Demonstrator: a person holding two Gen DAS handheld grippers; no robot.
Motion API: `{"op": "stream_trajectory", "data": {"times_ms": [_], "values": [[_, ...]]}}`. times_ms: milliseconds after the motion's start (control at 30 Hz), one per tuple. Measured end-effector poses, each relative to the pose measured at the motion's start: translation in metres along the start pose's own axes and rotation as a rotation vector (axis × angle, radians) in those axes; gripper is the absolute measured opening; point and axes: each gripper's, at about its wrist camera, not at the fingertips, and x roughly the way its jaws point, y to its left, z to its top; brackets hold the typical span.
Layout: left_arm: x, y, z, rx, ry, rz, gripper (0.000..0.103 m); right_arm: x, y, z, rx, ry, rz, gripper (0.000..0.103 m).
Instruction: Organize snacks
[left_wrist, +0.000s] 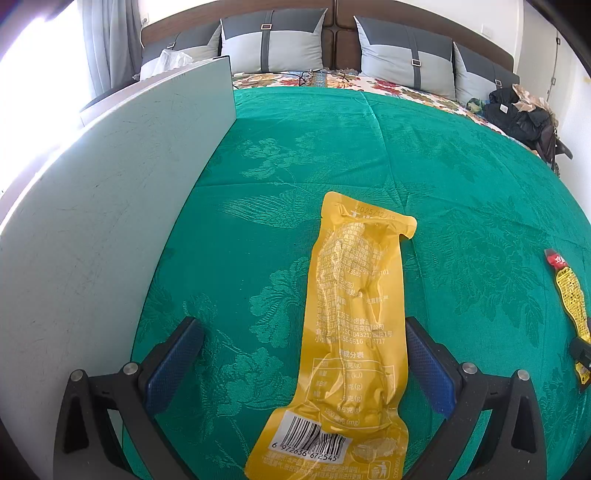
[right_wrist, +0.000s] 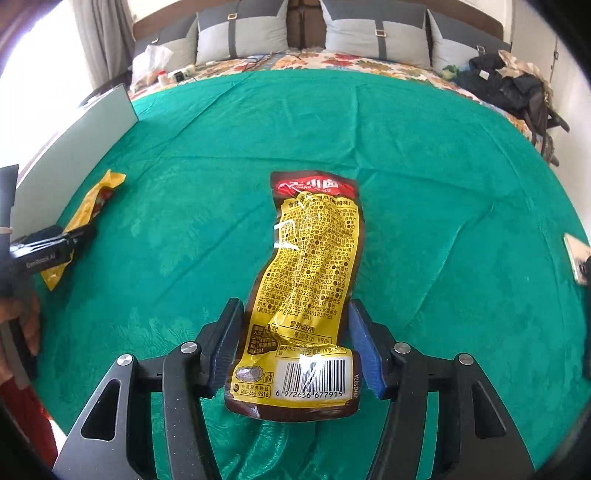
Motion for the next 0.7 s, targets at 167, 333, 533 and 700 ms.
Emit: {"op": "stream_trajectory", "data": {"times_ms": [167, 333, 533, 700], "values": [[0.0, 0.0, 0.001, 0.0, 0.001, 0.0, 0.103, 0.007, 0.004, 0.007, -0.041, -0.018, -0.019, 0.09], [0.0, 0.0, 0.001, 0.001, 0.001, -0.004, 0.103, 0.005, 0.001, 0.008, -0.04, -0.019, -0.021, 0.091], [-0.011, -0.013, 0.001, 0.087, 0.111, -0.104, 0.087, 0.005, -0.001, 0.004, -0.039, -0.021, -0.021, 0.091], [-0.026, -0.024, 0.006, 0.021, 0.125, -0.266, 0.056, 0.005, 0.0, 0.004, -0.039, -0.021, -0.021, 0.092]]}}
